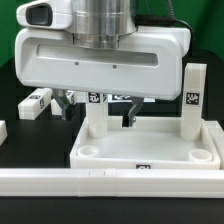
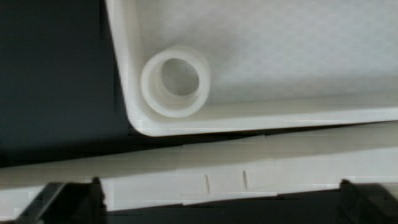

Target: Assemble desk

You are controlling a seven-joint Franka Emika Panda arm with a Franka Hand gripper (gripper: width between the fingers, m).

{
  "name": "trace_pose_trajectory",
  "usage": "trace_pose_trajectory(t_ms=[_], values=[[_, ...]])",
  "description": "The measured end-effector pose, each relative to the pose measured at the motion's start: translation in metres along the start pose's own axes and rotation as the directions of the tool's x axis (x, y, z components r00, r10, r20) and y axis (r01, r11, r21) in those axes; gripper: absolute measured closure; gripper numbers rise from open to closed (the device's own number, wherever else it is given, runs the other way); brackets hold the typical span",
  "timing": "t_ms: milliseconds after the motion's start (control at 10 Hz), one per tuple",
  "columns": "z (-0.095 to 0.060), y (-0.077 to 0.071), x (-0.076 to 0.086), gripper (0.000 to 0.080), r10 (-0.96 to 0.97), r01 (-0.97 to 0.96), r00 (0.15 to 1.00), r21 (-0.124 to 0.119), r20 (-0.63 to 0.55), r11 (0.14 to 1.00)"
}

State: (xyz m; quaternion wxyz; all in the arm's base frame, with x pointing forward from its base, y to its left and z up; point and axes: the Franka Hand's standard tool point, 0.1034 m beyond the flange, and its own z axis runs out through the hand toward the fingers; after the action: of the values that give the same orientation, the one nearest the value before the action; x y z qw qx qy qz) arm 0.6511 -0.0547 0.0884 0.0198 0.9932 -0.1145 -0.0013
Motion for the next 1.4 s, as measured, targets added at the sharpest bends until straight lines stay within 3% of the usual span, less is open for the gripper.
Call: trace_pose_trajectory(t_ms=[200, 400, 800, 1000, 1100, 1200, 1300, 1400], values=[[0.001, 0.048, -0.015, 0.0151, 0.136, -0.14, 0.987, 0.033, 0.086, 0.99], [0.008, 0.073, -0.031, 0.0151, 0.156, -0.162, 0.981, 0.042, 0.117, 0.986], [0.009, 0.078, -0.033, 0.0151, 0.182, -0.189, 0.976, 0.048, 0.123, 0.981], [0.016, 0.116, -0.055, 0.0151, 0.285, -0.3, 0.942, 0.064, 0.174, 0.952], [0.021, 0.126, -0.073, 0.0151, 0.324, -0.355, 0.916, 0.101, 0.239, 0.929], [0.026, 0.131, -0.082, 0.0151, 0.35, -0.384, 0.903, 0.102, 0.251, 0.918], [0.028, 0.125, -0.087, 0.0151, 0.353, -0.387, 0.901, 0.1, 0.252, 0.917], [0.027, 0.125, -0.085, 0.0151, 0.349, -0.383, 0.904, 0.1, 0.249, 0.918]])
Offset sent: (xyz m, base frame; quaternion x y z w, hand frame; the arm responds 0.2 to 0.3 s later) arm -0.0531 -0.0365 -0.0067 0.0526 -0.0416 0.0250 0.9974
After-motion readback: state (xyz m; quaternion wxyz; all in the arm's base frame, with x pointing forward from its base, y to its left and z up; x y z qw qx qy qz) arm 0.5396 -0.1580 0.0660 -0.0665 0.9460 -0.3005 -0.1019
